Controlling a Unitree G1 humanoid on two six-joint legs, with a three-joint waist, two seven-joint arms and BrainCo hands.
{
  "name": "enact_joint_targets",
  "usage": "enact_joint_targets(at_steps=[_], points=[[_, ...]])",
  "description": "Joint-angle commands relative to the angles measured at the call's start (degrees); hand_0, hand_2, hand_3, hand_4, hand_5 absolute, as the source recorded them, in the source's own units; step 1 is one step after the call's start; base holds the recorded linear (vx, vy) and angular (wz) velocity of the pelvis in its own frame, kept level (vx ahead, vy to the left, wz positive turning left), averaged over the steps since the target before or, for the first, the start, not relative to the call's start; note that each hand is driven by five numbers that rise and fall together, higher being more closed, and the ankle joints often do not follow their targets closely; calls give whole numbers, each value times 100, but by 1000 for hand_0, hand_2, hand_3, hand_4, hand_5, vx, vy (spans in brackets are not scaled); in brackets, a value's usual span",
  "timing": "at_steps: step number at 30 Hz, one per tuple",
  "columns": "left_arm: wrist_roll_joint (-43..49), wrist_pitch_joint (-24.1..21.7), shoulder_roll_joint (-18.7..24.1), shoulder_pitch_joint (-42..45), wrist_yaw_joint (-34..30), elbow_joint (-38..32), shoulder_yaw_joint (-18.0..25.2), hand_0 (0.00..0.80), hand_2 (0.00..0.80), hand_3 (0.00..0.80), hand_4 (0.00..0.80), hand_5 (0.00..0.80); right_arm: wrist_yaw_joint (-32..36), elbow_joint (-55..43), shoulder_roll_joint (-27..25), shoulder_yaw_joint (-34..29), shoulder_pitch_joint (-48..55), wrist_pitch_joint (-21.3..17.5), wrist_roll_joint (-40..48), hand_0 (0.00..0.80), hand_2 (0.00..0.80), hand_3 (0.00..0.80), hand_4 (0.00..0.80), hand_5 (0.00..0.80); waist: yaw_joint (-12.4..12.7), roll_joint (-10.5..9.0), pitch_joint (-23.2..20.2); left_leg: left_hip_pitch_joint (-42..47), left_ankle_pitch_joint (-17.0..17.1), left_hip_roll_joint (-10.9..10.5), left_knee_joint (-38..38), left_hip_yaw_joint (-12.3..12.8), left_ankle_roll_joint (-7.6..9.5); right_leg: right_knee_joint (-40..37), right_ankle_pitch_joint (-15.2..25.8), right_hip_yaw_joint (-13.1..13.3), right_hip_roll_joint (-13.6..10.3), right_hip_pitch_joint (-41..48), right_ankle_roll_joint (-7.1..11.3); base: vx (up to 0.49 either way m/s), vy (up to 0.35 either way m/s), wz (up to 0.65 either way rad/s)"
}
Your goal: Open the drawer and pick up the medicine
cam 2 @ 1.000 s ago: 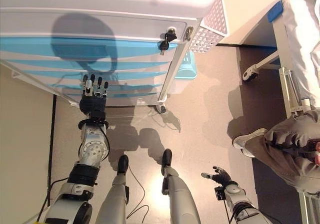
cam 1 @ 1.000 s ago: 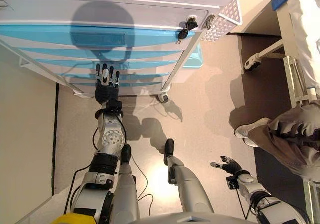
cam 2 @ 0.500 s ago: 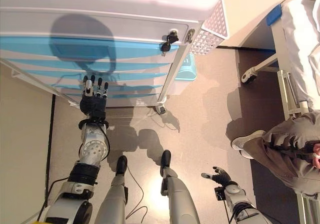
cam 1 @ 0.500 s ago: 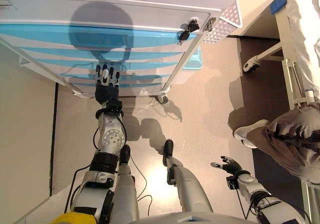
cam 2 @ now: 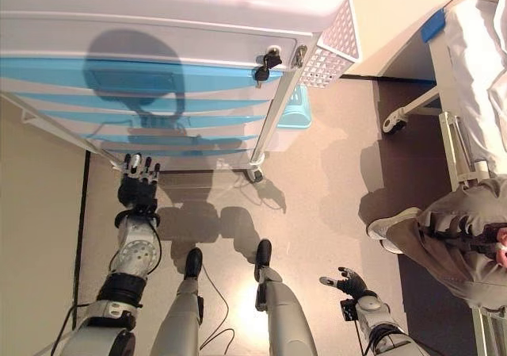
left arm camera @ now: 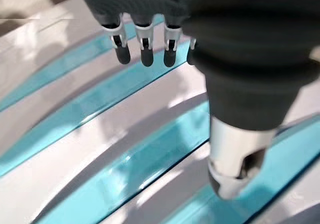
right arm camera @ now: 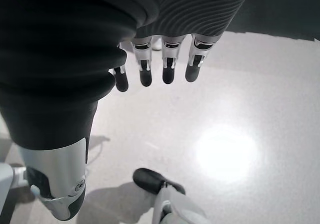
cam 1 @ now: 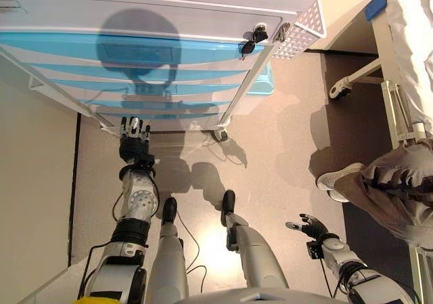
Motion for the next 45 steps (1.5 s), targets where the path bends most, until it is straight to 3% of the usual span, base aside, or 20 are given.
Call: enact_joint_targets(at_steps=[1, 8, 22, 33, 45], points=[[713, -83, 326, 55, 26, -231, 360, 0, 0, 0, 0, 0, -64, 21, -224, -34, 212, -13, 77, 0, 0, 0, 0, 0, 24, 115, 44, -299, -14, -290, 95, -155, 344, 293, -148, -243, 74, 98, 297, -28, 31, -1], [625, -109, 316, 112, 55, -29, 534, 0, 0, 0, 0, 0, -67, 78, -273, -79, 205, -10, 82, 0, 0, 0, 0, 0, 44, 229, 60, -340, 13, -304, 102, -147, 348, 275, -129, -248, 42, 79, 295, -8, 9, 2], [891, -54, 519, -359, 119, -46, 244, 0, 0, 0, 0, 0, -53, 151, -351, -22, 173, 6, 86, 0, 0, 0, 0, 0, -92, 218, -110, -342, -34, -263, 96, -92, 330, 203, -111, -174, 61, 94, 305, 0, 0, 0], [1144, 82, 658, -699, 148, -233, -196, 0, 0, 0, 0, 0, -17, 88, -395, 57, 146, 41, 101, 0, 0, 0, 0, 0, -164, 285, -71, -356, -50, -269, 135, -9, 344, 207, -103, -108, 63, 85, 311, 0, 0, 0], [1293, 229, 500, -910, 77, -476, -691, 0, 0, 0, 0, 0, 12, 89, -391, 133, 127, 81, 43, 0, 0, 0, 0, 0, -262, 248, -154, -442, -76, -272, 185, 7, 348, 170, -71, -75, 72, 50, 304, 1, 0, 0]])
